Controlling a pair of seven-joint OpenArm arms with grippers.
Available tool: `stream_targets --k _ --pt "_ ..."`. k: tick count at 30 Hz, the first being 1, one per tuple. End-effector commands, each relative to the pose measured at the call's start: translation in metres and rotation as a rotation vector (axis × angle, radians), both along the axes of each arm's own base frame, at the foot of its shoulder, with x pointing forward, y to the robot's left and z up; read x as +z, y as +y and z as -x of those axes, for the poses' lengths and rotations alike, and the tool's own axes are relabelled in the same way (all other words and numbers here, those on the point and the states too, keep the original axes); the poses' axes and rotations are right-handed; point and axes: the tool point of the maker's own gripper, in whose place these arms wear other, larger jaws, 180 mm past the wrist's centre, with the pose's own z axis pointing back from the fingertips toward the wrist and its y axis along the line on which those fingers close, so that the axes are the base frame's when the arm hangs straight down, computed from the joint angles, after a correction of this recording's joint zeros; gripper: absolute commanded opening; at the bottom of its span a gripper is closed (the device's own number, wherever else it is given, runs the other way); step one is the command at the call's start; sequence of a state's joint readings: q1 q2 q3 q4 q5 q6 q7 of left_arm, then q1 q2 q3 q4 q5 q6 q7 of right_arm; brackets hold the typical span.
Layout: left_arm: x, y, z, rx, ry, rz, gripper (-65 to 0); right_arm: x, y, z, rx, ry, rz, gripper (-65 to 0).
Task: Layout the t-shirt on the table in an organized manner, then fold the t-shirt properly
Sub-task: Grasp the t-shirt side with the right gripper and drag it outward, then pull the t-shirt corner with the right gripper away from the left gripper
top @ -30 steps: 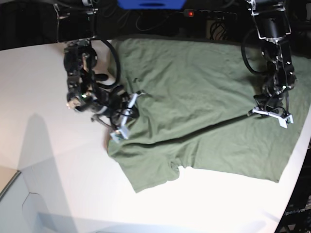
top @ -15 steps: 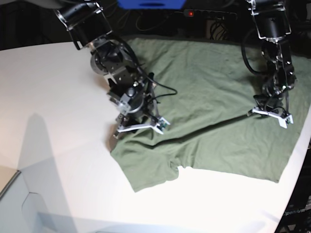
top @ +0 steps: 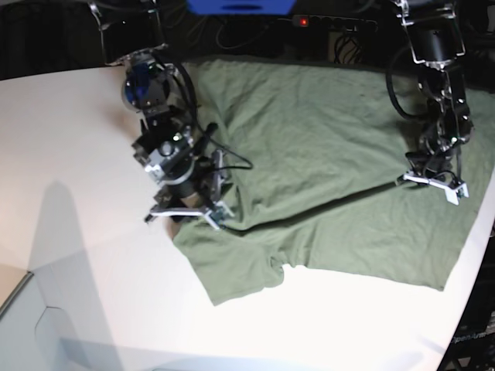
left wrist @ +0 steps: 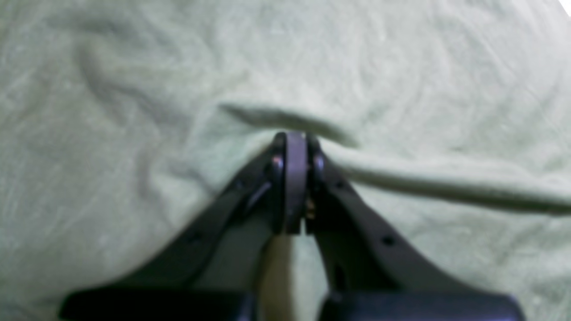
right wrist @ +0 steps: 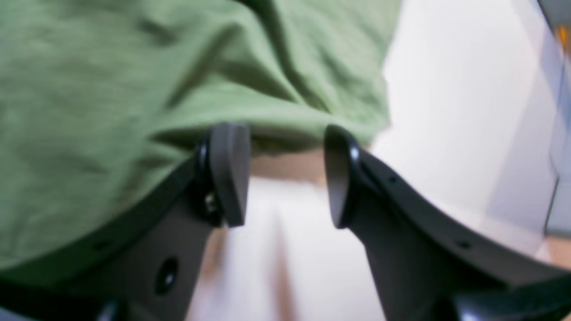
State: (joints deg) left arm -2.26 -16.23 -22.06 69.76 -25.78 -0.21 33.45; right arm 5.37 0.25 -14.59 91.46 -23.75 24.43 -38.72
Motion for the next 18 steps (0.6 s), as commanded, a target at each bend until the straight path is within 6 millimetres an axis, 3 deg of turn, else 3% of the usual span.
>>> stream_targets --k 1,4,8,14,18 --pt "0.019 0.015 -0.010 0.004 -0.048 -0.042 -64.9 0.013 -0.003 -0.008 -0.013 -0.042 -0.013 -37.1" --pt "0.022 0.020 -0.011 0.005 -0.051 -0.055 -64.9 -0.001 -0.010 0.004 -0.032 -0.007 -0.017 -37.1" --pt "0.035 0.044 -0.010 0.039 -0.066 -0.085 -64.9 -0.010 -0.012 0.011 -0.033 0.018 -0.013 -37.1" --pt "0.053 0.075 -0.007 0.134 -0.130 -0.097 -64.8 -0.011 -0.013 0.013 -0.035 0.022 -0.011 -37.2" --pt "0.067 0.073 -0.011 0.138 -0.174 -0.097 -64.8 -0.012 -0.014 0.016 -0.039 0.028 -0.006 -41.1"
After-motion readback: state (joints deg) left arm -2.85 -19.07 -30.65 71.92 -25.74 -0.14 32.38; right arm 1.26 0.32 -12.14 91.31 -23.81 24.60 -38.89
